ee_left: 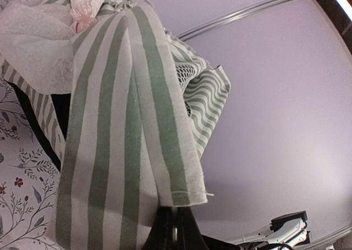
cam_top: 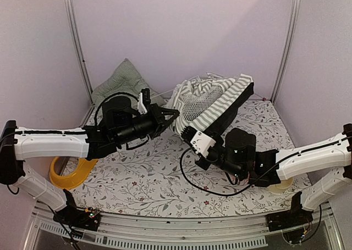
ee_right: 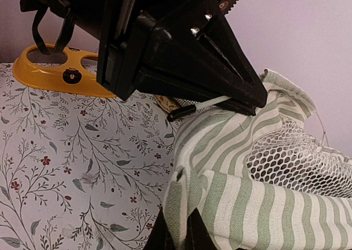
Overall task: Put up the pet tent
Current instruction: Insert the tent pole into the pole socket of the pet tent.
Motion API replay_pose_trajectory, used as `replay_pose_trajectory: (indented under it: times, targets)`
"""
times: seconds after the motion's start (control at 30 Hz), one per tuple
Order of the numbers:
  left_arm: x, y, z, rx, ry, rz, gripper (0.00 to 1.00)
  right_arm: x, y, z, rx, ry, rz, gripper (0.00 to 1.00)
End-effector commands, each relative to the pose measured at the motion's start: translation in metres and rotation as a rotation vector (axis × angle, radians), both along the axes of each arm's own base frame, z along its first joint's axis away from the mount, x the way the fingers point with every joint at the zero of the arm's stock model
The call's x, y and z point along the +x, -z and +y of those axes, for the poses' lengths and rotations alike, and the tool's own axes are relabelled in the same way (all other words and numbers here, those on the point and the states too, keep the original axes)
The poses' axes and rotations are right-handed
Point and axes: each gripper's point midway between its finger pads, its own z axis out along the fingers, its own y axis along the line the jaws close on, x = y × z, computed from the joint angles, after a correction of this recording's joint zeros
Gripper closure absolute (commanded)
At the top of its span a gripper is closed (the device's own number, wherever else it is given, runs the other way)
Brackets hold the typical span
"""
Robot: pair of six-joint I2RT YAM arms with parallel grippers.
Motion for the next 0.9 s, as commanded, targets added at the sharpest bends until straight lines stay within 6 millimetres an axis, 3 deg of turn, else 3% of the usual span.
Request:
replay_pose_trajectory:
  times: [0.0,0.2,0.4,0.63,0.87]
  targets:
    - [0.018,-0.039,0.013,-0.089,-0.147,-0.119,1.0,-0.008,0.007,0.007,0.02,-0.01,0.043,1.0]
    - [0.017,-0.035,0.006,-0.089,-0.148,-0.13,1.0,-0.007,0.017,0.016,0.005,-0.013,0.091,1.0]
    - [0.011,-0.019,-0.005,-0.08,-0.127,-0.127,1.0,-0.009,0.014,0.03,0.038,-0.035,0.146,1.0]
    - [0.007,-0.016,0.0,-0.086,-0.148,-0.156,1.0,-0.011,-0.002,0.03,0.122,-0.062,0.215,1.0]
    - [0.004,-0.023,0.004,-0.092,-0.15,-0.201,1.0,-0.01,0.0,0.022,0.181,-0.098,0.338,1.0]
